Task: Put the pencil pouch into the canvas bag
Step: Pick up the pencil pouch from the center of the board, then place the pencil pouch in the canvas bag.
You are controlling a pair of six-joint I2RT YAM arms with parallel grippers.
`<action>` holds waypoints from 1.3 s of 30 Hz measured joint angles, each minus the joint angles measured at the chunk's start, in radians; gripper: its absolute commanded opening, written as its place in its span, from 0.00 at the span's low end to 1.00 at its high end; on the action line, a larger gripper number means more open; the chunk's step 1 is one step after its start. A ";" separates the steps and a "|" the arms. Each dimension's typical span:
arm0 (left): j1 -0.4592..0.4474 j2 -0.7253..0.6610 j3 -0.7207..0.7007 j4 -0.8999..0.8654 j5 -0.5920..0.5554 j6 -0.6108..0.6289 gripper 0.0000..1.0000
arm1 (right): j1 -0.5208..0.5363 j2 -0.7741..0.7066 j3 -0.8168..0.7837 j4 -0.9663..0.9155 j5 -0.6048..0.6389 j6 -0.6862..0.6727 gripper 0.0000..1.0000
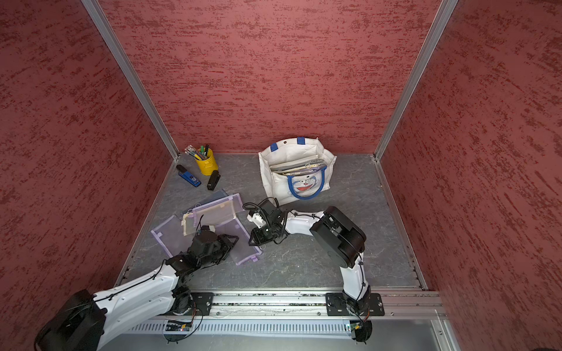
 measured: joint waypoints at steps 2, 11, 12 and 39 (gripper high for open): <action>-0.004 -0.025 0.031 -0.027 -0.010 0.041 0.05 | 0.000 -0.002 -0.004 0.001 0.000 0.000 0.34; -0.024 -0.210 0.279 -0.299 -0.040 0.220 0.00 | 0.002 -0.212 -0.033 0.001 0.019 -0.006 0.67; -0.029 -0.222 0.319 -0.338 -0.042 0.247 0.00 | 0.002 -0.251 -0.030 0.004 0.024 -0.008 0.72; -0.025 0.632 1.644 -0.718 0.053 1.295 0.00 | -0.470 -0.670 0.199 -0.304 0.219 0.060 0.98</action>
